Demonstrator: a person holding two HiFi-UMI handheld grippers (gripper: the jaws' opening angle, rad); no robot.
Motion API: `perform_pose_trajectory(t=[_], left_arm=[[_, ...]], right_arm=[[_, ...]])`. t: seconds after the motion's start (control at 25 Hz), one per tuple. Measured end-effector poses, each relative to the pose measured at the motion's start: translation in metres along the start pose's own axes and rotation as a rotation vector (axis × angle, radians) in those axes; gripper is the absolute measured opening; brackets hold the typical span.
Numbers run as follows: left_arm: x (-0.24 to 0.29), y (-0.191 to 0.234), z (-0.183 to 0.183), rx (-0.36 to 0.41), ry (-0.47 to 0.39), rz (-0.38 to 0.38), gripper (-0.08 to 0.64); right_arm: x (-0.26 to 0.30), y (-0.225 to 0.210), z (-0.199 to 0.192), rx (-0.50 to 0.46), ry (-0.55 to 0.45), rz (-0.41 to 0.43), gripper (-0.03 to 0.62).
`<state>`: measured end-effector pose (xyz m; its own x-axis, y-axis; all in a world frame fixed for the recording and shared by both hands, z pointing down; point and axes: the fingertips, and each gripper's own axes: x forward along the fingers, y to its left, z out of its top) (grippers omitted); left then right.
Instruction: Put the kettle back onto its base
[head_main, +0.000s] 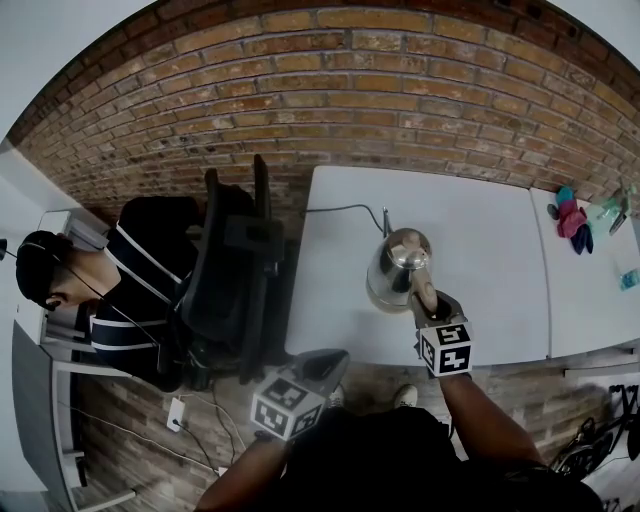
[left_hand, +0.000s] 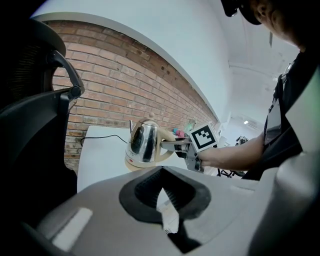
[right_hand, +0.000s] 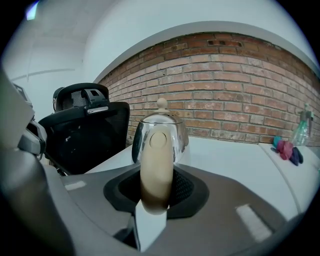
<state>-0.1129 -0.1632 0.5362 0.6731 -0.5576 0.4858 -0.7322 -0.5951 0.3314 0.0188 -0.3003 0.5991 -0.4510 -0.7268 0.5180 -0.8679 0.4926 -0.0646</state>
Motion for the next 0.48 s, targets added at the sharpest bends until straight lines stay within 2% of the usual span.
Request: perform_pose_trajectory(t=[0.28,0.48], left_arm=[[0.004,-0.005,0.003,0.010,-0.003,-0.013,0.002],[0.003,-0.006,0.000,0.008,0.000,-0.015,0.001]], right_arm=[[-0.006,0.002,-0.008,-0.033,-0.023,-0.028,0.118],[-0.008,0.006,-0.029,-0.060,-0.003,-0.041,0.120]])
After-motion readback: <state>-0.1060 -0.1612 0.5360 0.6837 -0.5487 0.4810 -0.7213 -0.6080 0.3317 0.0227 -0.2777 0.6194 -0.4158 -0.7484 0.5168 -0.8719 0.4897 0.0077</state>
